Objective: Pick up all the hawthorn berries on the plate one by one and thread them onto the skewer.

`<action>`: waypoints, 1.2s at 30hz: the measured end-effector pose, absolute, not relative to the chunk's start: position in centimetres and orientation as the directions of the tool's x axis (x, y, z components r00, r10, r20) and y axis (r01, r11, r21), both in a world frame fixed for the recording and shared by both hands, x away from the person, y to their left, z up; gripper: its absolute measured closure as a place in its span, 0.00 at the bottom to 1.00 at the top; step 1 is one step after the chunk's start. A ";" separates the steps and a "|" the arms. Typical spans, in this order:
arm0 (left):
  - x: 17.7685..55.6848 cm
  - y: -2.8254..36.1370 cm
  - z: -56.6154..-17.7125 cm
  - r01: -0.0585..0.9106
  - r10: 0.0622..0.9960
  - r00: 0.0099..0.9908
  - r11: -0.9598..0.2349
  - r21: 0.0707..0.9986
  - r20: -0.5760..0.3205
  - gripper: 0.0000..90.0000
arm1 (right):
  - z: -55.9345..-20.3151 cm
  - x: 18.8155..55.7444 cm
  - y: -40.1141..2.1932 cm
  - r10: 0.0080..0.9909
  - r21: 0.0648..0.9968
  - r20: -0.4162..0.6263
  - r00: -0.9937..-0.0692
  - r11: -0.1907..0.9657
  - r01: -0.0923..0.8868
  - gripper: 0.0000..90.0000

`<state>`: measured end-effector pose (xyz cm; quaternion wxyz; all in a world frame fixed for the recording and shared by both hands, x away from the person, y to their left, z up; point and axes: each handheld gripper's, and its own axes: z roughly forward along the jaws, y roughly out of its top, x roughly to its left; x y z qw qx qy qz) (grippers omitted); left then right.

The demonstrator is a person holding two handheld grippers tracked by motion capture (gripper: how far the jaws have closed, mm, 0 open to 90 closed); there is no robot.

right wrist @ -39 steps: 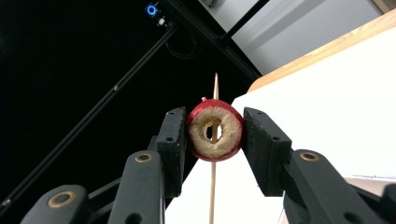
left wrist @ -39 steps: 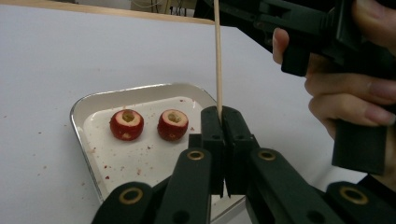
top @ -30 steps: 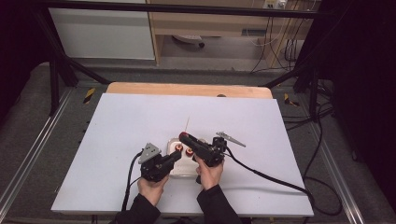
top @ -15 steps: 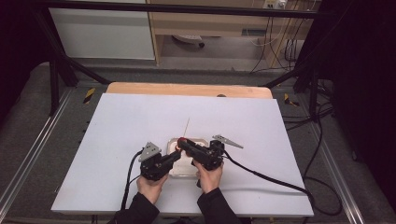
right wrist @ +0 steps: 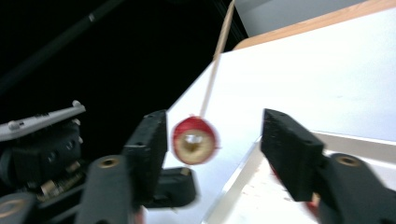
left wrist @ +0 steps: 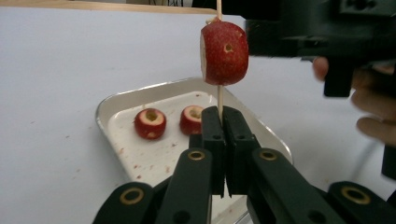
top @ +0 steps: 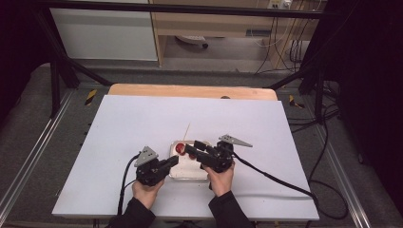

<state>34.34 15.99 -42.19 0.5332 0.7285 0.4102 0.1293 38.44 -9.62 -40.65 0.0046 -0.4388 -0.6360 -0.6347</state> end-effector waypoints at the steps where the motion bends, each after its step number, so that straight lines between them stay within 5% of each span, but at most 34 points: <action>1: 34.3 16.4 -42.3 0.458 0.736 0.632 -0.102 0.883 -0.243 0.98 | -40.5 38.5 -9.9 0.564 0.807 0.548 -0.618 -0.163 0.567 0.39; 6: 33.8 18.3 -42.6 0.454 0.738 0.648 -0.175 0.874 -0.188 0.98 | -40.1 39.1 -11.0 0.613 0.806 0.445 -0.653 0.042 0.590 0.23; 15: 32.8 21.3 -43.3 0.453 0.736 0.668 -0.288 0.844 -0.108 0.98 | -39.8 40.3 -11.5 0.655 0.758 0.305 -0.692 0.273 0.593 0.17; 36: 32.5 22.1 -43.9 0.454 0.708 0.701 -0.360 0.815 -0.078 0.98 | -38.9 44.9 -5.5 0.606 0.496 0.105 -0.788 0.655 0.570 0.41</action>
